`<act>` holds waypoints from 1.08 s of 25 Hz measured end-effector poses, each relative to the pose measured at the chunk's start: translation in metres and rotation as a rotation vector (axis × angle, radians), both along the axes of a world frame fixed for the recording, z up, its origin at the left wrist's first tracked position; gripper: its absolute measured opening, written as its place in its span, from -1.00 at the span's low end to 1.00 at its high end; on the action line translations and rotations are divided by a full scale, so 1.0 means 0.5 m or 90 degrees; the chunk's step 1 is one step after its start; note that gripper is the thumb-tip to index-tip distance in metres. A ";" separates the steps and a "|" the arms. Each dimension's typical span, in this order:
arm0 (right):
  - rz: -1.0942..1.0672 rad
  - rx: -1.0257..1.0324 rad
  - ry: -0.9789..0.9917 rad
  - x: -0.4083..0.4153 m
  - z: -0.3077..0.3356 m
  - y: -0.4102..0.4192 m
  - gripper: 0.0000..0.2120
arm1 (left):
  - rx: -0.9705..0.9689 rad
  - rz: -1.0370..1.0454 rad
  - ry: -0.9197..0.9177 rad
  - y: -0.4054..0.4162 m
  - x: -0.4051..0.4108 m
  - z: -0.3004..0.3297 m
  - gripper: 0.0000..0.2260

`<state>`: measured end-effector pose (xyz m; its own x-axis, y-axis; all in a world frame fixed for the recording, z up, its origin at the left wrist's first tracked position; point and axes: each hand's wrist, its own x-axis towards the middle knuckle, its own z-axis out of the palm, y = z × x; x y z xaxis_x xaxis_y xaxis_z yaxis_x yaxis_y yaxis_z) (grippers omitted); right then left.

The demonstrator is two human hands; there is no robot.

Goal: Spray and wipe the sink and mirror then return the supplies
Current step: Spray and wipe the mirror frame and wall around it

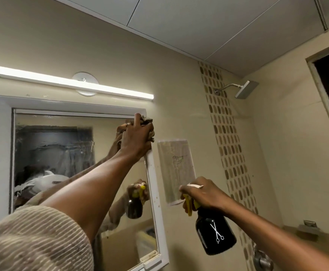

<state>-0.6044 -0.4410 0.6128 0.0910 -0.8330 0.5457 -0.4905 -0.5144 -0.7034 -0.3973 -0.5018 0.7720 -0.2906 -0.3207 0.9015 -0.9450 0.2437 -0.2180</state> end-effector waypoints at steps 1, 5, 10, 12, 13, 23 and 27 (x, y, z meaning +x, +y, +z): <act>-0.006 -0.028 -0.002 -0.002 0.003 -0.001 -0.64 | -0.029 0.030 -0.007 -0.006 -0.003 0.007 -0.70; 0.000 -0.092 -0.012 0.000 0.012 0.007 -0.62 | -0.108 0.065 0.016 -0.002 -0.016 0.096 -0.65; -0.003 -0.139 -0.081 0.004 0.017 0.005 -0.63 | -0.073 0.132 -0.027 -0.014 -0.011 0.144 -0.63; -0.038 -0.146 -0.108 0.003 0.026 -0.004 -0.61 | -0.056 0.137 -0.061 -0.030 -0.016 0.101 -0.63; -0.057 -0.144 -0.122 0.002 0.032 -0.006 -0.59 | -0.049 0.146 -0.072 -0.036 -0.020 0.077 -0.62; -0.035 -0.145 -0.262 0.033 0.076 0.017 -0.60 | 0.051 0.132 -0.153 -0.013 -0.020 -0.233 -0.65; -0.049 -0.135 -0.255 0.042 0.065 0.036 -0.60 | 0.108 0.129 -0.184 -0.009 -0.020 -0.366 -0.59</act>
